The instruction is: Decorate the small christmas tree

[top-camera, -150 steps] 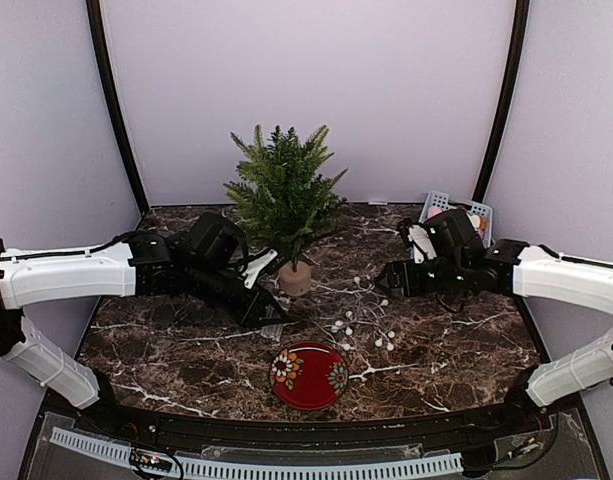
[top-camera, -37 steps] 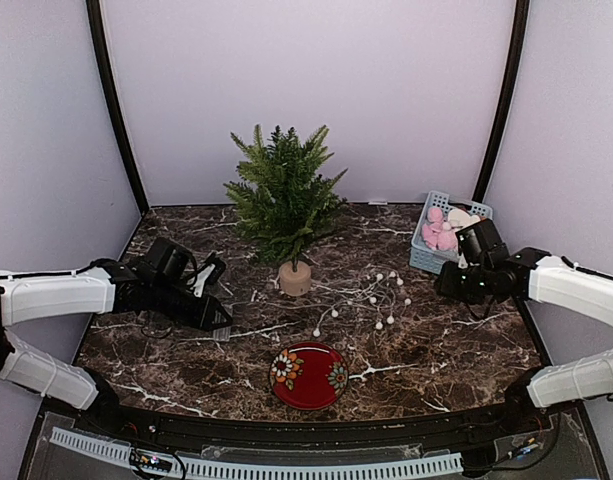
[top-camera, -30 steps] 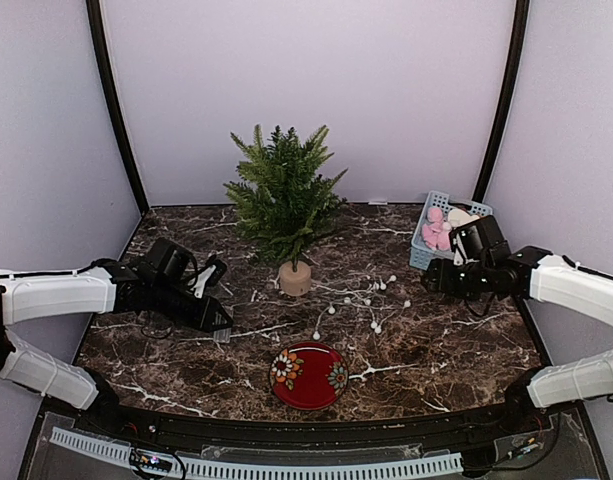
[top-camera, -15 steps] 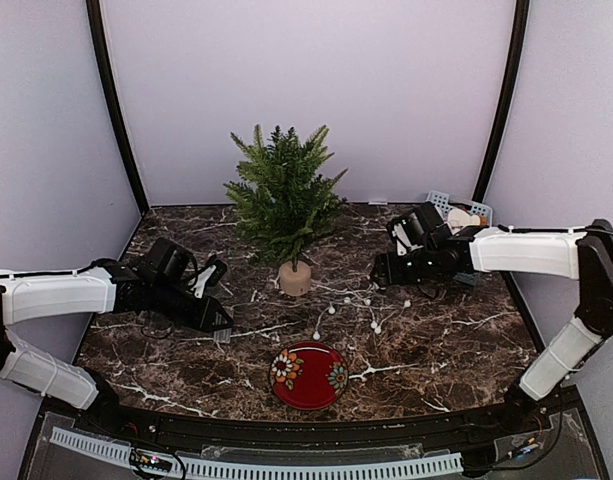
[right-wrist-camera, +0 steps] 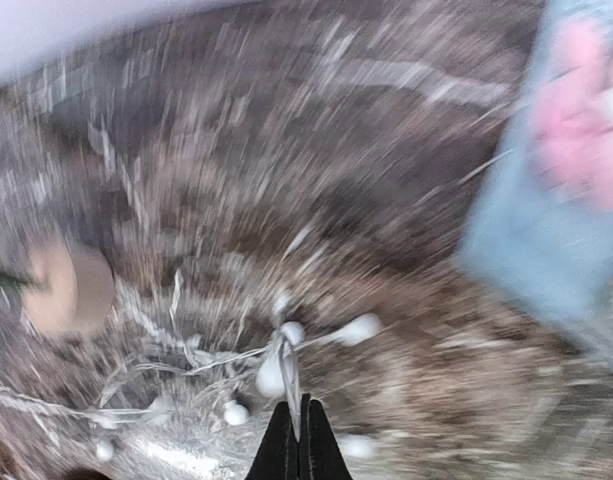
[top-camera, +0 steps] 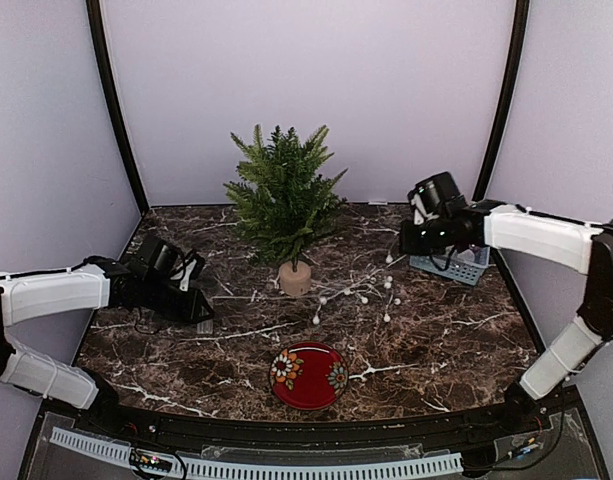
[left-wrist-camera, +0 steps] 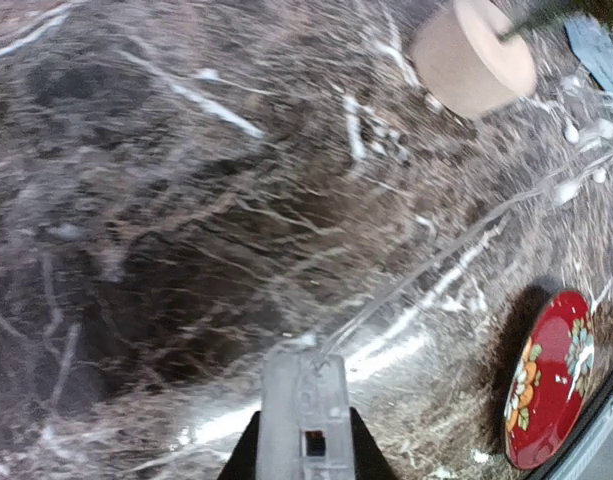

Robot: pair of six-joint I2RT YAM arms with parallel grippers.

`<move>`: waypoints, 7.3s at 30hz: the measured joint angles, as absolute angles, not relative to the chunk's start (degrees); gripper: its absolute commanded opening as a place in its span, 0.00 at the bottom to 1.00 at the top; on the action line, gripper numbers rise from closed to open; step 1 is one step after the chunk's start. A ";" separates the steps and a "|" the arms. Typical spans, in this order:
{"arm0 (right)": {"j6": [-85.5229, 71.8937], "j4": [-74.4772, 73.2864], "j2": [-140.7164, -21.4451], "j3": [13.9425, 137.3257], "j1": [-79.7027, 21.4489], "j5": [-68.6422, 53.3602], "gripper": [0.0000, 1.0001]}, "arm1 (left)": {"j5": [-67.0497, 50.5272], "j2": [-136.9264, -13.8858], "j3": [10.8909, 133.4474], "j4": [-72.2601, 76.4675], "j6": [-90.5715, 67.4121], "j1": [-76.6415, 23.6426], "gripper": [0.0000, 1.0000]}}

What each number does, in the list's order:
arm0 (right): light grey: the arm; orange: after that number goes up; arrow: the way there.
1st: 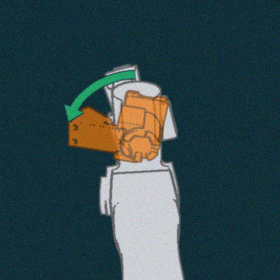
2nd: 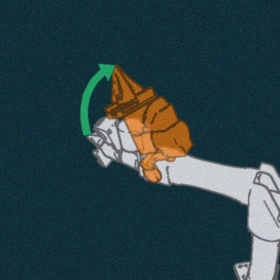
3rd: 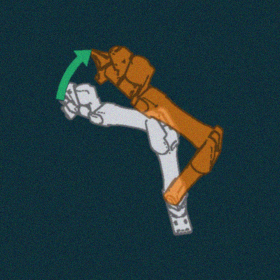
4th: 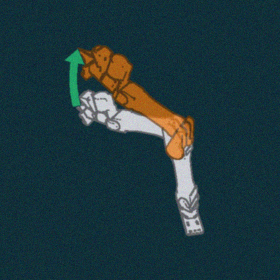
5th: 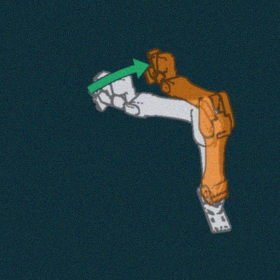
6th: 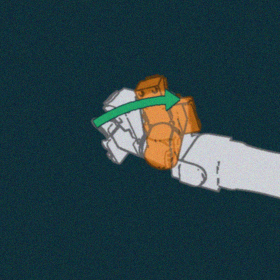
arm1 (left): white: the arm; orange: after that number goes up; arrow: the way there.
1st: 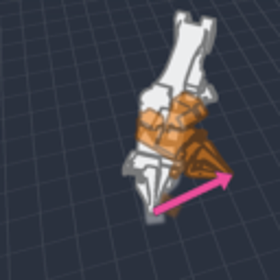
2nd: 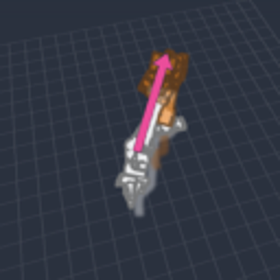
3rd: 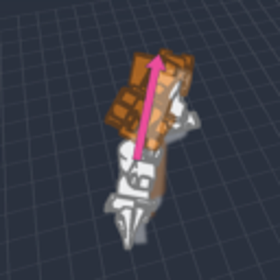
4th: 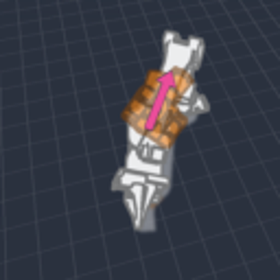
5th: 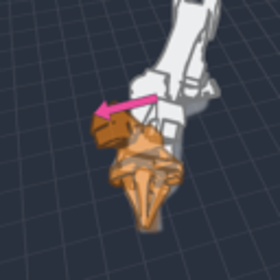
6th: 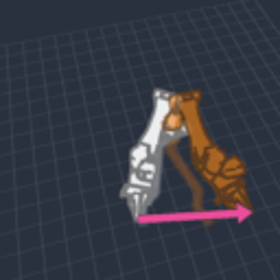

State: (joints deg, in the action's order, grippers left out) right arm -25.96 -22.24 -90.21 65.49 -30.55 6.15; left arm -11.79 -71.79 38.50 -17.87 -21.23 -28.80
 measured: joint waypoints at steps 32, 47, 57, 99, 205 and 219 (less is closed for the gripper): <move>-28.29 -34.11 -64.34 48.18 -5.54 7.27 0.78 | -23.00 -63.92 35.18 -14.61 -22.28 -17.26 0.00; -32.36 -23.05 -69.97 42.68 -27.70 5.78 0.72 | -25.41 -63.72 35.20 -14.66 -21.37 -17.26 0.00; -32.03 -19.11 -91.31 51.81 -30.39 9.06 0.68 | -25.47 -63.72 35.20 -14.68 -21.17 -17.26 0.00; -39.16 -35.35 -59.53 55.59 -28.40 30.76 0.00 | -28.99 -50.94 38.61 -14.04 -8.49 -26.46 0.00; -41.39 -36.18 -54.30 46.39 -24.10 31.31 0.00 | -22.92 -77.30 59.33 -21.63 5.26 -27.24 0.00; -40.75 -38.37 -52.84 46.13 -19.42 34.17 0.00 | -30.13 -85.84 62.87 -16.01 5.08 -27.24 0.01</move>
